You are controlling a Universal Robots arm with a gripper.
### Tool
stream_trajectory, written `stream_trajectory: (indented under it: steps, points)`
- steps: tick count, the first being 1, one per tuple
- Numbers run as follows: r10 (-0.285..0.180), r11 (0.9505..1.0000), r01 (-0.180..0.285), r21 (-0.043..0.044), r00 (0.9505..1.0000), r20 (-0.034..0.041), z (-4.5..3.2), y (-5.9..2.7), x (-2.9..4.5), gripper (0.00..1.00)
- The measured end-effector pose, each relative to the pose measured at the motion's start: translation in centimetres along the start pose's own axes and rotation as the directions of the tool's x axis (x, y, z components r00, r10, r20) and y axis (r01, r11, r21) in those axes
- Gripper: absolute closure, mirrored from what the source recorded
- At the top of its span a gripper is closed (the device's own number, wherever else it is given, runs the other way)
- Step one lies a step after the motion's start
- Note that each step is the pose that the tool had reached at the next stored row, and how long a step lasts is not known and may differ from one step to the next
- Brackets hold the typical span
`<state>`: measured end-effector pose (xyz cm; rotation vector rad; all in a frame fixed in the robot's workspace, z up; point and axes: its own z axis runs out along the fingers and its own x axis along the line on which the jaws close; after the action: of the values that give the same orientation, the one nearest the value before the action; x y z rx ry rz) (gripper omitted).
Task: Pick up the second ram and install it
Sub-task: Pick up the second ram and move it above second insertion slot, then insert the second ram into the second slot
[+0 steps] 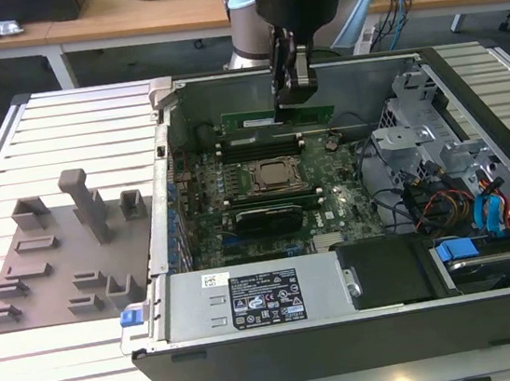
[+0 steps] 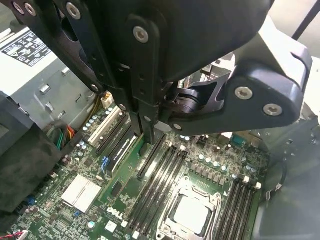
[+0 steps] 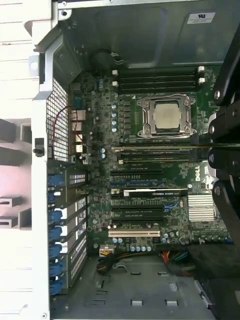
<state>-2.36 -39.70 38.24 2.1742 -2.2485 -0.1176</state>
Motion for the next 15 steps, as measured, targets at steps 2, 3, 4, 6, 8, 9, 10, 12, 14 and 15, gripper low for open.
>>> stream_trajectory:
  steps: [2,3,4,6,8,9,10,12,14,15]
  points:
    - [0.0,1.0,0.0,0.0,1.0,0.0001,0.09,-0.14,-0.26,0.87]
    - [0.0,1.0,0.0,-0.0001,1.0,0.0001,0.09,-0.25,-0.37,0.87]
    - [0.0,1.0,0.0,0.0,1.0,0.0,0.08,-0.33,-0.4,0.87]
    - [0.0,1.0,0.0,0.0001,1.0,0.0001,0.09,-0.34,-0.4,0.87]
    - [0.0,1.0,0.0,0.0,1.0,0.0001,0.09,-0.34,-0.41,0.87]
    - [0.0,1.0,0.0,0.0,1.0,0.0001,0.09,-0.35,-0.41,0.87]
    - [0.0,1.0,0.0,0.0,1.0,0.0001,0.09,-0.35,-0.41,0.87]
    - [0.0,1.0,0.0,0.0,1.0,0.0001,0.08,-0.35,-0.41,0.87]
    - [0.0,1.0,0.0,0.0,1.0,0.0001,0.09,-0.35,-0.41,0.87]
    - [0.0,1.0,0.0,0.0,1.0,0.0001,0.09,-0.35,-0.41,0.87]
